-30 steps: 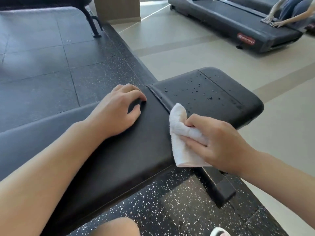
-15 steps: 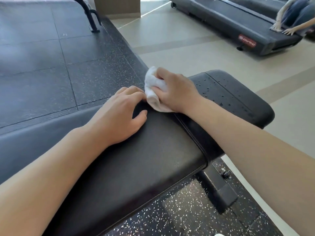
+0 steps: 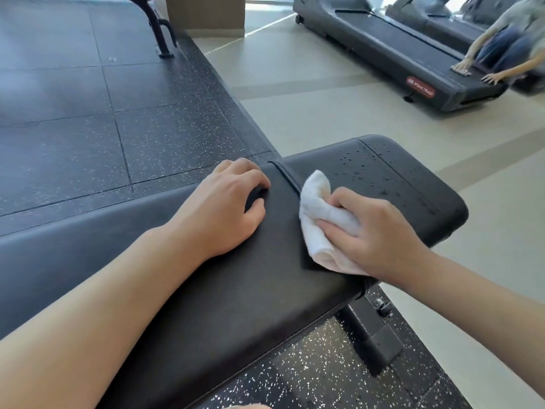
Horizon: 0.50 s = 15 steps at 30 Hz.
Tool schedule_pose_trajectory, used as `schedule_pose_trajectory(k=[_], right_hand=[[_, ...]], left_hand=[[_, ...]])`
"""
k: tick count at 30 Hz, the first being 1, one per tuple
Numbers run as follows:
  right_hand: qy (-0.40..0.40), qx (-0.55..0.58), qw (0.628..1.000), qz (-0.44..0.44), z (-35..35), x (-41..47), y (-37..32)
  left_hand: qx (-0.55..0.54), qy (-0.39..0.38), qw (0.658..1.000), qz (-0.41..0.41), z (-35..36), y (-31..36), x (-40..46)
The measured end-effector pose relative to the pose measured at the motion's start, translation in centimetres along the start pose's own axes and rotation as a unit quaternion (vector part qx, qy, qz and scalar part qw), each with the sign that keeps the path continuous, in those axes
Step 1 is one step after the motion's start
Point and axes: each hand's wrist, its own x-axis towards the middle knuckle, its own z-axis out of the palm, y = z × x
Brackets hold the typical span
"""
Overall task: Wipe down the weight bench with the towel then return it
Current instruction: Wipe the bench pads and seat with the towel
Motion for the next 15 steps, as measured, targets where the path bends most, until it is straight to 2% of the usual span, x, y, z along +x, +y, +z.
schedule_pose_trajectory(k=[5,12,15], right_hand=[[-0.009,0.004,1.000,-0.007,-0.7,-1.1,0.4],[0.017,-0.059,0.998,0.023,3.7,13.8,0.9],[0.032,-0.103,0.993,0.049,4.8,16.4,0.4]], left_hand=[[-0.009,0.009,1.000,-0.013,0.1,0.3,0.8],[-0.005,0.006,1.000,-0.005,0.2,-0.2,0.9],[0.002,0.003,1.000,0.001,0.2,-0.3,0.8]])
